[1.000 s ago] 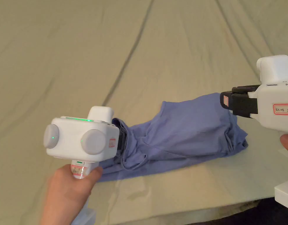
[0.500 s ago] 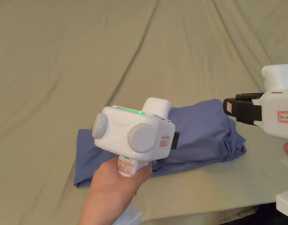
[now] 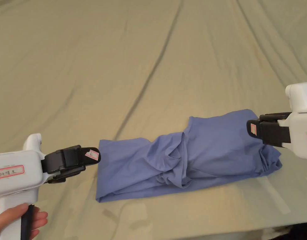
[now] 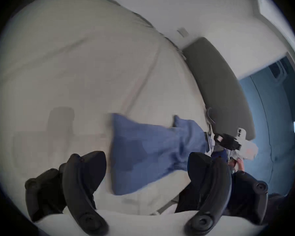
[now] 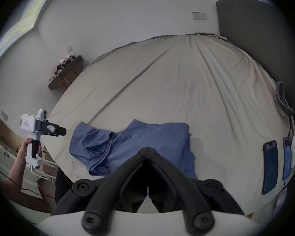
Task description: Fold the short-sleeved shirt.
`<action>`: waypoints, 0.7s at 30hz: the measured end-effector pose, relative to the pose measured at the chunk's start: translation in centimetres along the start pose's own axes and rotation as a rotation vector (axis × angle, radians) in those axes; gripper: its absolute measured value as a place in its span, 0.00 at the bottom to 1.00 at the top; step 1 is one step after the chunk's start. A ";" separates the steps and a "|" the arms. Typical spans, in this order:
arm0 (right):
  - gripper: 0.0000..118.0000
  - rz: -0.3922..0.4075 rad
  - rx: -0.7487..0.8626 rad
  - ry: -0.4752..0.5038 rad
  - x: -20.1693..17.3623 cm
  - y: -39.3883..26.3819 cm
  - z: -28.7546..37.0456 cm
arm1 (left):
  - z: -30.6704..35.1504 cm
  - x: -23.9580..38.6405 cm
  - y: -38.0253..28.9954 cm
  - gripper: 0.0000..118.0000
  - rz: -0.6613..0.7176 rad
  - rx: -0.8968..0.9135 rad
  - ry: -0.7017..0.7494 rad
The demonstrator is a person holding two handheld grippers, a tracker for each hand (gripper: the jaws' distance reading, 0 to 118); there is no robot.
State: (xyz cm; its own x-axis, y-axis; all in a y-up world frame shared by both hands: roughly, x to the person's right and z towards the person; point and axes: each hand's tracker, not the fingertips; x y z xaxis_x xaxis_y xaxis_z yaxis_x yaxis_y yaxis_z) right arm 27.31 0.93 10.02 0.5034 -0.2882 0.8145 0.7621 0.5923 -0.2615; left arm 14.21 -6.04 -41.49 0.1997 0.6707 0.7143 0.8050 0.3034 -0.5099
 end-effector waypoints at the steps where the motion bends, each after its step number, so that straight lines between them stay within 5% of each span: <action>1: 0.02 -0.002 -0.002 0.012 -0.3 0.0 -0.3 | -0.9 -0.8 -0.1 0.89 0.031 -0.006 -0.027; 5: 0.02 0.002 -0.017 0.038 -1.4 0.2 -1.2 | -7.3 -1.2 -1.3 0.89 0.106 -0.105 -0.145; 9: 0.02 -0.001 -0.018 0.054 -1.5 0.5 -1.4 | -9.0 1.5 -2.1 0.87 0.049 0.003 -0.263; 10: 0.02 -0.002 -0.019 0.055 -1.5 0.5 -1.5 | -8.7 1.5 -2.3 0.72 0.024 -0.014 -0.193; 11: 0.02 -0.001 -0.021 0.052 -1.4 0.6 -1.6 | -8.7 1.4 -2.4 0.30 -0.002 -0.008 -0.133; 12: 0.02 0.003 -0.022 0.048 -1.4 0.7 -1.6 | -8.7 0.7 -2.4 0.10 0.048 -0.008 -0.096; 14: 0.02 0.007 -0.024 0.045 -1.3 0.8 -1.6 | -7.6 -0.2 -2.4 0.10 0.167 -0.008 -0.194; 21: 0.02 0.013 -0.005 0.061 -0.7 1.4 -1.2 | -0.6 1.1 -1.1 0.10 0.032 0.069 0.030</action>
State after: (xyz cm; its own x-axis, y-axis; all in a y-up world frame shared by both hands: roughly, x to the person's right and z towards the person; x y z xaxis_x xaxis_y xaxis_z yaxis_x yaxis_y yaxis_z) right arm 28.51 1.10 8.49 0.5370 -0.3263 0.7779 0.7573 0.5927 -0.2741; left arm 13.87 -6.05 -39.84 0.2425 0.6605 0.7106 0.7578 0.3284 -0.5638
